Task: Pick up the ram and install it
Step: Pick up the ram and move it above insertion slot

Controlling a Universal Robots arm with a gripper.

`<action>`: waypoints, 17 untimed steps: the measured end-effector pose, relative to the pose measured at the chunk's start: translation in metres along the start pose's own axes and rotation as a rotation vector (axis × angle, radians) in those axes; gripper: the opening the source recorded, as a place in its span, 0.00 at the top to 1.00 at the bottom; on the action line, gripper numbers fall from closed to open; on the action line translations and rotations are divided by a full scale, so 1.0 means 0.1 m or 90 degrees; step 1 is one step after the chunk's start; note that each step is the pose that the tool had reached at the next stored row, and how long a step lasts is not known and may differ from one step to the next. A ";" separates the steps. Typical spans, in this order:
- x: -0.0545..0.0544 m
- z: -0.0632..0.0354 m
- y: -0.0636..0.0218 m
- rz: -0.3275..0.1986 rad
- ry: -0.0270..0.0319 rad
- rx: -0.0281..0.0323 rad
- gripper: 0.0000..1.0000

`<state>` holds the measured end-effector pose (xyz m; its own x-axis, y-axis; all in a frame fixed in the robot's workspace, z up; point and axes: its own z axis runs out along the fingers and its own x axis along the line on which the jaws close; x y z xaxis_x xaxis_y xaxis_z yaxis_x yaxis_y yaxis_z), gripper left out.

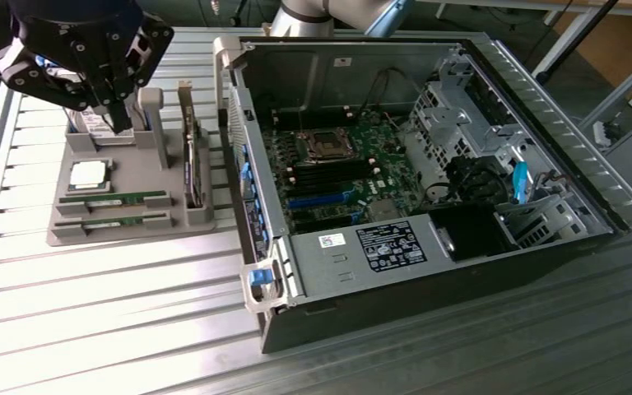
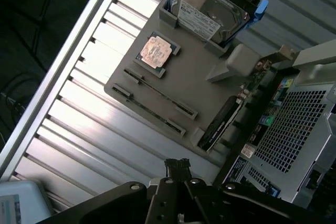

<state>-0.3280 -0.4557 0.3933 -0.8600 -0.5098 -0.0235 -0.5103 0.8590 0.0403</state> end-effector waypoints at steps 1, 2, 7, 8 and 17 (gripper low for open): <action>0.00 0.000 0.000 -0.004 0.0002 -0.0001 0.91; 0.00 0.000 0.000 -0.007 0.0003 -0.0001 0.91; 0.00 0.000 0.000 -0.031 0.0016 -0.0002 0.91; 0.00 0.000 0.000 -0.034 0.0017 -0.0002 0.91; 0.00 0.000 0.000 -0.090 0.0046 -0.0004 0.91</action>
<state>-0.3280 -0.4557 0.3933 -0.7795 -0.6260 -0.0218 -0.6264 0.7786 0.0378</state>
